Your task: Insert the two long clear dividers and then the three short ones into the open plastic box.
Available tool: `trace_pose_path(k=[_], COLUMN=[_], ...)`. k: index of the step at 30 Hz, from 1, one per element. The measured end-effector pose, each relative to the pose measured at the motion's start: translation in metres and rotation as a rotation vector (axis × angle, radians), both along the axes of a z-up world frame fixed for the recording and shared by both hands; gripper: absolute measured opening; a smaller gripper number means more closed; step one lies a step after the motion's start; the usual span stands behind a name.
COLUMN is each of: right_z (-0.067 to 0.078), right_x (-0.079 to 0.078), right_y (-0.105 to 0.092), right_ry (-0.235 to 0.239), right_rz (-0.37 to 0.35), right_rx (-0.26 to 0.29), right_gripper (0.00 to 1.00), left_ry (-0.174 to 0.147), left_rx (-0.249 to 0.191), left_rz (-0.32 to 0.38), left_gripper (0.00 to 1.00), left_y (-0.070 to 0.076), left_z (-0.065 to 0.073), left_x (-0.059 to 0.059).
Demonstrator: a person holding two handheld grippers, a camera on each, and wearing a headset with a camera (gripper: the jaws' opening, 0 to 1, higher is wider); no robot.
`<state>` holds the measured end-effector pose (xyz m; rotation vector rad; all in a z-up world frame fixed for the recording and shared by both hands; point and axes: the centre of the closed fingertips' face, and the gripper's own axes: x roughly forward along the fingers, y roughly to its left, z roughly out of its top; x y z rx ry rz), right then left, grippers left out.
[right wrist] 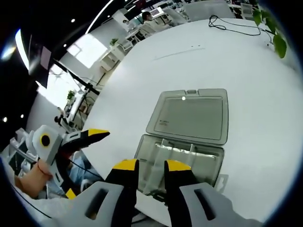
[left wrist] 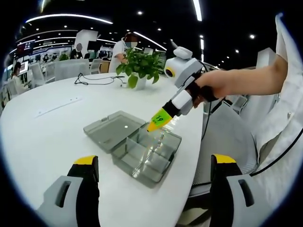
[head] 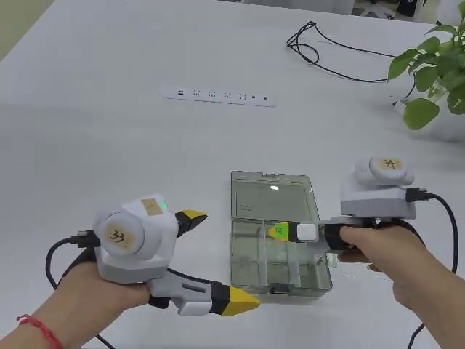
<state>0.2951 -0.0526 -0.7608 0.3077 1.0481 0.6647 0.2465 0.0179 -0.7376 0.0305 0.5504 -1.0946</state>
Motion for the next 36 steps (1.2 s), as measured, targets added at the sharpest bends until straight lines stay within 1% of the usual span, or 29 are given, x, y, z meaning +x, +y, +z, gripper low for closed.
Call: trace_pose_path(k=[2, 3, 4, 6, 8, 9, 12, 13, 15, 17, 18, 19, 20, 21, 23, 25, 26, 27, 28, 29, 30, 32, 33, 34, 36], right_z=[0.005, 0.007, 0.01, 0.013, 0.017, 0.02, 0.026, 0.027, 0.029, 0.03, 0.03, 0.031, 0.03, 0.029, 0.029, 0.027, 0.026, 0.024, 0.022, 0.02, 0.016, 0.01, 0.007, 0.006, 0.0], right_x=[0.001, -0.001, -0.001, -0.002, -0.002, -0.006, -0.009, -0.01, -0.012, -0.014, -0.013, -0.014, -0.015, -0.015, -0.016, -0.017, -0.016, -0.017, -0.018, -0.019, -0.02, -0.022, -0.022, -0.022, -0.023], right_y=[-0.004, -0.006, -0.008, -0.013, -0.018, -0.02, -0.028, -0.031, -0.038, -0.045, -0.047, -0.051, -0.054, -0.058, -0.063, -0.069, -0.073, -0.075, -0.078, -0.08, -0.085, -0.091, -0.094, -0.095, -0.1], right_ry=[-0.022, -0.025, -0.04, -0.058, -0.084, -0.088, -0.116, -0.124, -0.156, -0.167, -0.188, -0.2, -0.202, -0.215, -0.22, -0.238, -0.257, -0.259, -0.282, -0.29, -0.289, -0.288, -0.292, -0.307, -0.313], right_rz=[0.012, 0.024, 0.043, 0.059, 0.09, 0.102, 0.132, 0.144, 0.184, 0.206, 0.223, 0.232, 0.242, 0.264, 0.28, 0.319, 0.341, 0.356, 0.403, 0.425, 0.45, 0.482, 0.504, 0.527, 0.577], right_rx=[0.007, 0.009, 0.013, 0.005, 0.0, -0.002, -0.01, -0.016, -0.039, -0.06, -0.067, -0.079, -0.088, -0.102, -0.117, -0.142, -0.158, -0.172, -0.191, -0.204, -0.232, -0.26, -0.28, -0.288, -0.313], right_gripper=[0.26, 0.26, 0.27, 0.29, 0.31, 0.32, 0.34, 0.35, 0.37, 0.38, 0.39, 0.4, 0.41, 0.42, 0.44, 0.46, 0.49, 0.51, 0.53, 0.56, 0.57, 0.58, 0.58, 0.58, 0.6], left_ry=[-0.001, -0.002, -0.003, -0.004, -0.006, -0.005, -0.011, -0.012, -0.017, -0.018, -0.02, -0.021, -0.021, -0.022, -0.024, -0.024, -0.025, -0.026, -0.027, -0.026, -0.027, -0.028, -0.027, -0.028, -0.028], left_rx=[0.004, 0.005, 0.003, 0.003, 0.004, 0.004, 0.003, 0.002, 0.002, 0.002, 0.003, 0.004, 0.005, 0.005, 0.008, 0.008, 0.008, 0.009, 0.009, 0.009, 0.009, 0.007, 0.005, 0.005, 0.006], left_rz=[0.005, 0.007, 0.011, 0.016, 0.021, 0.025, 0.035, 0.039, 0.049, 0.057, 0.059, 0.061, 0.062, 0.064, 0.066, 0.065, 0.065, 0.065, 0.066, 0.066, 0.067, 0.067, 0.067, 0.066, 0.063], left_gripper=[1.0, 1.0, 1.0, 1.0, 1.0, 1.0, 1.0, 1.0, 1.0, 1.0, 1.0, 1.0, 1.0, 1.0, 1.0, 1.0, 1.0, 1.0, 1.0, 1.0, 1.0, 1.0, 1.0, 1.0, 1.0], left_y=[-0.001, -0.001, -0.002, -0.002, -0.003, -0.003, -0.004, -0.004, -0.003, -0.002, -0.002, -0.001, -0.001, 0.0, 0.0, 0.001, 0.001, 0.001, 0.001, 0.0, 0.0, 0.0, -0.001, -0.001, -0.002], left_z=[0.001, 0.002, 0.003, 0.004, 0.004, 0.004, 0.007, 0.008, 0.01, 0.011, 0.011, 0.012, 0.012, 0.013, 0.013, 0.014, 0.015, 0.015, 0.015, 0.015, 0.016, 0.016, 0.017, 0.017, 0.017], left_x=[-0.001, -0.001, -0.002, -0.002, -0.002, -0.002, -0.002, -0.002, -0.002, -0.002, -0.002, -0.002, -0.002, -0.002, -0.001, -0.002, -0.002, -0.002, -0.001, -0.001, -0.001, -0.001, -0.002, -0.002, -0.003])
